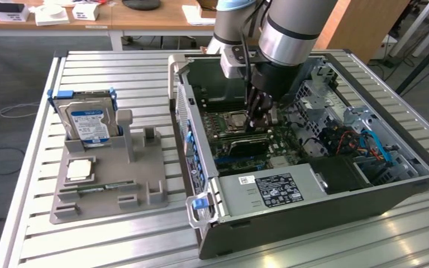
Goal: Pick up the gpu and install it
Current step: 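Press down on the gpu until it lock into place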
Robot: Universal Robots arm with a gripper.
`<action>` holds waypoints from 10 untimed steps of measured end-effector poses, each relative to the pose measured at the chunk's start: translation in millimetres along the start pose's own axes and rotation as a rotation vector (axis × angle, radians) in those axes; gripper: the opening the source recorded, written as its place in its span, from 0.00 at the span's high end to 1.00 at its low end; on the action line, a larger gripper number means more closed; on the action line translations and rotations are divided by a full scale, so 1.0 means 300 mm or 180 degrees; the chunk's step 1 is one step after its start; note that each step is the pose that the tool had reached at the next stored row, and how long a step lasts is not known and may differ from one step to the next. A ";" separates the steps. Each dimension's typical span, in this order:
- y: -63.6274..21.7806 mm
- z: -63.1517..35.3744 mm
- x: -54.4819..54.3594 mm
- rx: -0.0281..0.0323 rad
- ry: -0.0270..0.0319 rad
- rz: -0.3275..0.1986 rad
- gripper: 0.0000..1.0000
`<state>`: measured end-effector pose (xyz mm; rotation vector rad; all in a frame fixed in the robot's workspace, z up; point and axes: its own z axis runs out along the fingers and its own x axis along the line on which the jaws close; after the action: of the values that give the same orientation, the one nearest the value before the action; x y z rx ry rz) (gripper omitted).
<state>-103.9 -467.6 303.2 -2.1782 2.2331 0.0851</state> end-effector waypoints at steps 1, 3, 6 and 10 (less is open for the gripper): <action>0.000 0.000 0.000 0.0000 0.0000 0.0000 0.89; 0.000 0.000 0.000 0.0000 0.0001 0.0000 0.89; 0.000 0.004 0.000 0.0000 0.0000 0.0000 0.89; 0.000 0.011 0.001 0.0000 0.0000 0.0000 0.89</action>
<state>-103.9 -467.6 300.0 -2.1783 2.2331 0.0852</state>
